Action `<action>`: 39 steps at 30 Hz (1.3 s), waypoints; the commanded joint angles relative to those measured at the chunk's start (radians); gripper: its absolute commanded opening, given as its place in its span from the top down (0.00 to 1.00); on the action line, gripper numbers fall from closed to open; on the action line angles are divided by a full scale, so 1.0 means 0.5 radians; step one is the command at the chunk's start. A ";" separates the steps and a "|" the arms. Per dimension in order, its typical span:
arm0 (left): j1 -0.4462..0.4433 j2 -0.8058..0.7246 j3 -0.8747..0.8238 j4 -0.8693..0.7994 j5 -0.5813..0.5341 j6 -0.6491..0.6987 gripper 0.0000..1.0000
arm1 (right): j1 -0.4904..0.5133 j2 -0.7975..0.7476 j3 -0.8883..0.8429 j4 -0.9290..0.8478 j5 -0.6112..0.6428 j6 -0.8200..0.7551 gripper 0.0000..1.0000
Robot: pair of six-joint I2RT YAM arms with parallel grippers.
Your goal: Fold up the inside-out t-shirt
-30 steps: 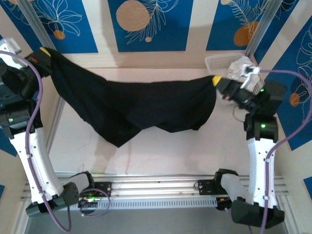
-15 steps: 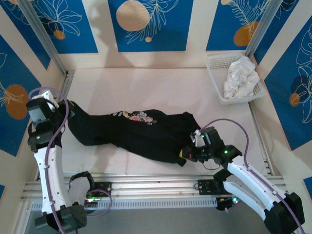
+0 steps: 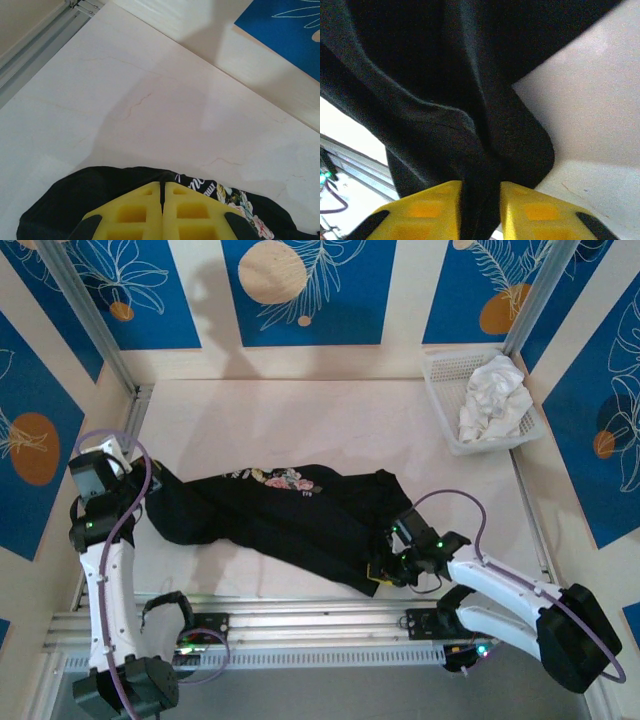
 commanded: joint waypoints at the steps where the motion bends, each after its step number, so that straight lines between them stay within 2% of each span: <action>1: -0.006 0.030 0.003 0.092 0.071 0.018 1.00 | -0.059 -0.030 0.155 -0.111 0.045 -0.139 0.63; 3: -0.017 0.056 0.011 0.092 0.084 0.025 1.00 | -0.131 -0.048 0.197 -0.138 0.075 -0.187 0.57; 6: -0.034 0.090 0.002 0.107 0.088 0.034 1.00 | -0.193 -0.027 0.252 -0.125 0.117 -0.271 0.56; 22: -0.052 0.118 -0.038 0.159 0.136 0.042 1.00 | -0.108 0.425 0.364 0.184 0.129 -0.465 0.59; 25: -0.053 0.122 -0.046 0.168 0.144 0.041 1.00 | -0.087 0.546 0.392 0.261 0.142 -0.498 0.69; 26: -0.052 0.123 -0.045 0.171 0.145 0.040 1.00 | -0.087 0.569 0.410 0.256 0.149 -0.512 0.76; 27: -0.054 0.123 -0.043 0.168 0.149 0.040 1.00 | -0.093 0.585 0.452 0.219 0.172 -0.545 0.89; 29: -0.055 0.122 -0.039 0.167 0.155 0.040 1.00 | -0.101 0.529 0.507 0.141 0.198 -0.608 1.00; 31: -0.053 0.123 -0.035 0.176 0.158 0.027 1.00 | -0.141 0.405 0.530 0.086 0.183 -0.654 1.00; 35: -0.053 0.136 -0.042 0.211 0.199 -0.006 1.00 | -0.315 0.130 0.530 0.047 -0.013 -0.699 1.00; 39: -0.055 0.138 -0.044 0.215 0.195 0.000 1.00 | -0.523 0.003 0.485 0.018 -0.215 -0.702 1.00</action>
